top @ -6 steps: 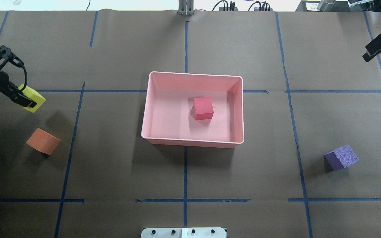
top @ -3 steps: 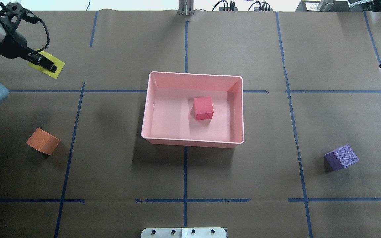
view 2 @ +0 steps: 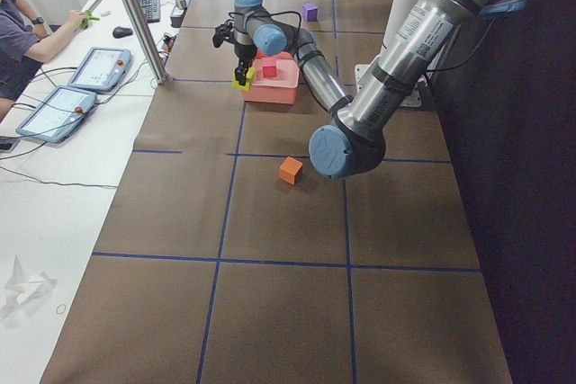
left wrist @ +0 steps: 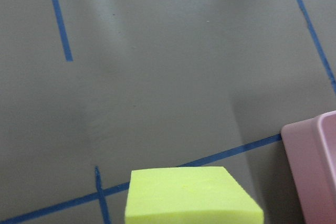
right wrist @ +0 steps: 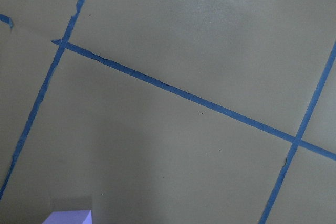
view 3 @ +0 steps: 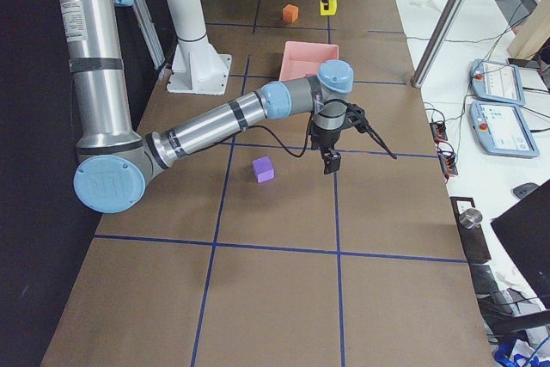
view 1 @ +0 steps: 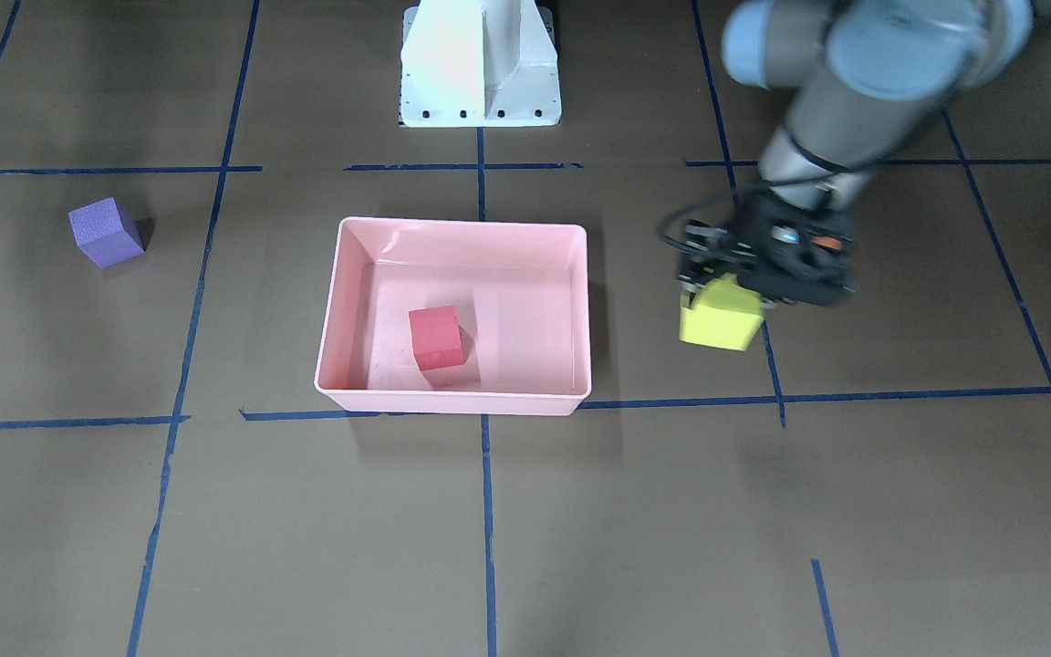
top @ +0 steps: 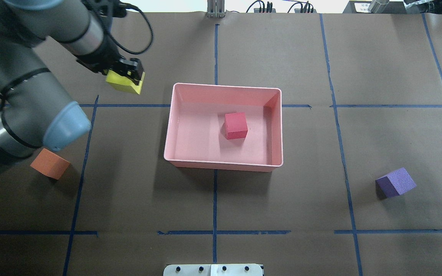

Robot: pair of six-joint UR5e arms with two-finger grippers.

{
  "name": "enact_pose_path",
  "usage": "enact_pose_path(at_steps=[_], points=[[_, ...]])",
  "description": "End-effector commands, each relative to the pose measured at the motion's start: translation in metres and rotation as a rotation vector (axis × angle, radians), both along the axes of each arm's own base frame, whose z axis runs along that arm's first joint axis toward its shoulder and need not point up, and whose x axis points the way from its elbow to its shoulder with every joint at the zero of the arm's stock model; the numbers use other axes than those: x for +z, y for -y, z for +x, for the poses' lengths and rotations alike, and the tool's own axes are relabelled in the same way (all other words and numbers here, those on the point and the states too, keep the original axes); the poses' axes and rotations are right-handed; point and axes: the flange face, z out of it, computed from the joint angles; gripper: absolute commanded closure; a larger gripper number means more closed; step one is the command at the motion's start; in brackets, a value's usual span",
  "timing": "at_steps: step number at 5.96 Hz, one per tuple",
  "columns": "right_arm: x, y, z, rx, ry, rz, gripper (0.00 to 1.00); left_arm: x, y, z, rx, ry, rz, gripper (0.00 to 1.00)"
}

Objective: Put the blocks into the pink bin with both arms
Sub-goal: 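Carry the yellow cube into the pink bin and release it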

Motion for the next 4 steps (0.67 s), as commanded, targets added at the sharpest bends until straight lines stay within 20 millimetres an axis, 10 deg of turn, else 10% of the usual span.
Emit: enact_pose_path(at_steps=[1,4], points=[[-0.003,-0.003,-0.003,0.02,0.018,-0.02,0.0,-0.071,-0.057,0.091,-0.068,-0.016,-0.074,0.13],[-0.026,-0.038,-0.05,0.046,0.056,-0.025,0.0,-0.07,-0.066,0.091,-0.103,-0.029,-0.107,0.0]])
